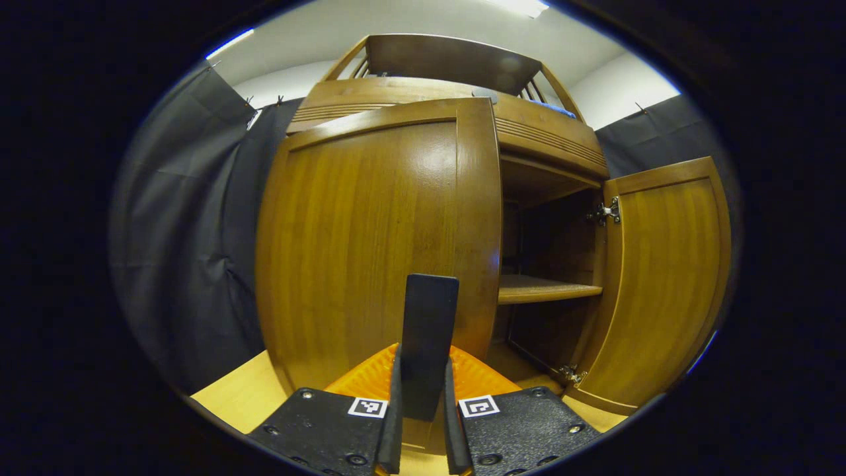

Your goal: Open the right door of the double-door shoe cabinet with the right hand, and open the left door with the left hand.

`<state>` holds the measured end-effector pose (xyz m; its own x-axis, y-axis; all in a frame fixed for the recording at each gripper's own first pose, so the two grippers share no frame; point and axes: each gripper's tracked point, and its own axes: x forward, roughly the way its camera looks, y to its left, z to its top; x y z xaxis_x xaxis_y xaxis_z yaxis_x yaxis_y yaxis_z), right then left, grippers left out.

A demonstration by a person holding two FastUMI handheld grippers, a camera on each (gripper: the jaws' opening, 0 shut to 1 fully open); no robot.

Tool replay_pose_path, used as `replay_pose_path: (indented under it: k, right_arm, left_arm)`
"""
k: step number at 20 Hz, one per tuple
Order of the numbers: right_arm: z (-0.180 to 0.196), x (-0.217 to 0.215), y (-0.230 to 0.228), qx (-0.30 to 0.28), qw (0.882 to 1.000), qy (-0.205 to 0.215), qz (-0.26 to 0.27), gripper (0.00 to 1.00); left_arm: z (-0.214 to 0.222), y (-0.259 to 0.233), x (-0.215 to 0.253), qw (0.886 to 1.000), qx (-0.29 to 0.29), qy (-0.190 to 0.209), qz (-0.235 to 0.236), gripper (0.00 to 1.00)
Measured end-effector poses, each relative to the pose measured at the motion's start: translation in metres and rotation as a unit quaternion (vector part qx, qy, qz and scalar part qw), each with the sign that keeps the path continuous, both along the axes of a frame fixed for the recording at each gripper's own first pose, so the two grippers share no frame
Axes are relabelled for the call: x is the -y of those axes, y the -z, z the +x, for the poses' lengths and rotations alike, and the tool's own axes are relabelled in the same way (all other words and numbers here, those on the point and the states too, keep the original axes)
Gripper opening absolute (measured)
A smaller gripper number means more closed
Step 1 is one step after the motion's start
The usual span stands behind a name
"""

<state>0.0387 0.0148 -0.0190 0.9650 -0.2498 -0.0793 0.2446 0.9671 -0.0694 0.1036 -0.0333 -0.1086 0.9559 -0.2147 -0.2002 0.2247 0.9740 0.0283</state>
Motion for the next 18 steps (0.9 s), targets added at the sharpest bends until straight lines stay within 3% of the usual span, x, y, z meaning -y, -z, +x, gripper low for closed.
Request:
replay_pose_path:
  k: [2, 3, 8, 9, 10, 11, 13, 14, 18]
  right_arm:
    - [0.002, -0.016, 0.004, 0.001, 1.000, -0.002, 0.004, 0.92]
    - [0.004, -0.022, 0.005, 0.002, 1.000, 0.000, 0.005, 0.99]
    - [0.009, -0.055, 0.004, 0.012, 1.000, 0.006, -0.003, 0.99]
    - [0.010, -0.062, 0.003, 0.014, 1.000, 0.006, -0.004, 0.95]
    - [0.009, -0.068, 0.003, 0.015, 1.000, 0.006, -0.005, 0.99]
    - [0.009, -0.072, 0.003, 0.016, 1.000, 0.008, -0.008, 0.94]
    - [0.005, -0.079, 0.002, 0.021, 0.999, 0.018, -0.016, 0.99]
    - [0.005, -0.084, 0.002, 0.024, 0.999, 0.020, -0.019, 1.00]
    - [0.008, -0.103, 0.006, 0.025, 0.999, 0.023, -0.015, 0.99]
  left_arm:
    - [-0.023, -0.010, -0.026, 1.000, -0.003, -0.010, -0.008, 0.24]
    - [-0.032, -0.016, -0.041, 1.000, 0.002, -0.015, -0.007, 0.23]
    - [-0.059, -0.030, -0.093, 1.000, 0.011, -0.002, -0.002, 0.19]
    - [-0.059, -0.031, -0.101, 1.000, 0.011, 0.002, -0.004, 0.18]
    - [-0.062, -0.033, -0.109, 1.000, 0.013, 0.003, -0.005, 0.17]
    - [-0.063, -0.035, -0.118, 1.000, 0.015, 0.000, -0.006, 0.17]
    - [-0.069, -0.039, -0.138, 1.000, 0.022, -0.009, -0.009, 0.17]
    - [-0.071, -0.041, -0.148, 1.000, 0.024, -0.011, -0.010, 0.12]
    - [-0.079, -0.046, -0.183, 1.000, 0.022, -0.009, -0.019, 0.11]
